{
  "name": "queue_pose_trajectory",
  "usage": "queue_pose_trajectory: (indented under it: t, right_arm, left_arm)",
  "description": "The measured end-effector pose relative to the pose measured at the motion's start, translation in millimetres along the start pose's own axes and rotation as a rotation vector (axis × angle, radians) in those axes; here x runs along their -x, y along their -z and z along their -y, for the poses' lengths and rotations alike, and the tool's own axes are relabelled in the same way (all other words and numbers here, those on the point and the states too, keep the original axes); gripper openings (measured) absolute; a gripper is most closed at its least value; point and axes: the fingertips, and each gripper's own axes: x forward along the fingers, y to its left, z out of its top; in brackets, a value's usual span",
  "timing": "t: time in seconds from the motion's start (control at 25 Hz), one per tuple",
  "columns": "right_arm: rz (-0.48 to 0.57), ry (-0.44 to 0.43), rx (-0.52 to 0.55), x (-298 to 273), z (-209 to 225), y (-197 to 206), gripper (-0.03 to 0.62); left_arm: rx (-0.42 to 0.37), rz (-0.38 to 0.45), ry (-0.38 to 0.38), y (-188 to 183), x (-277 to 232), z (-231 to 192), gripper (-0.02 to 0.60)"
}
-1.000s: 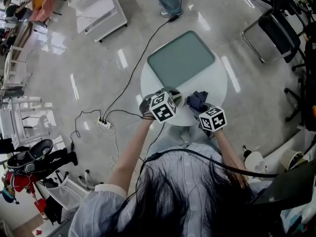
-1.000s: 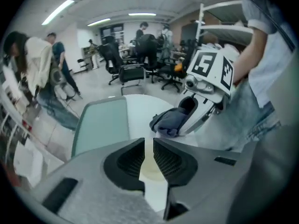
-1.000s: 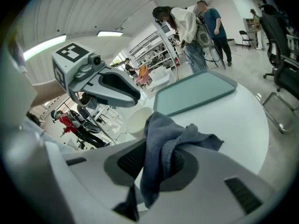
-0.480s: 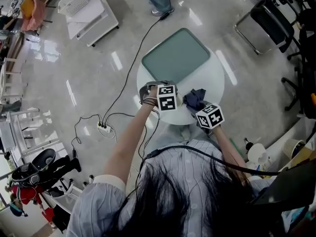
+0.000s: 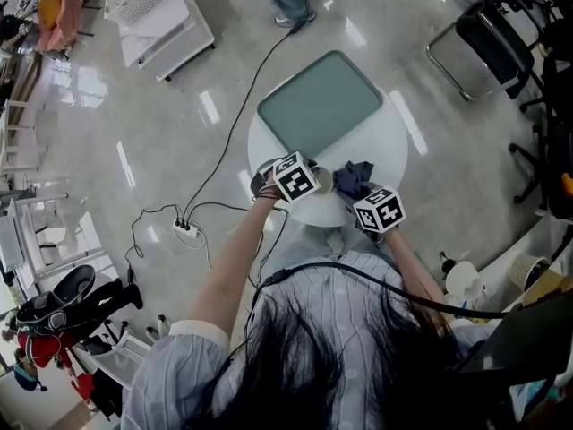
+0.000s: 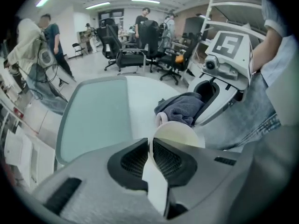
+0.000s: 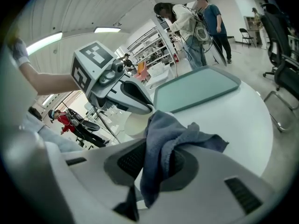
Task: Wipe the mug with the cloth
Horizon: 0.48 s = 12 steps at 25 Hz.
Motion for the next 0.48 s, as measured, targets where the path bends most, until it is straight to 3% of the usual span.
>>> queue_pose_trajectory:
  t: [0.48]
  right_arm:
    - [-0.019, -0.014, 0.012, -4, -3, -5, 0.08]
  left_arm:
    - [0.511, 0.146, -0.225, 19, 15, -12, 0.044]
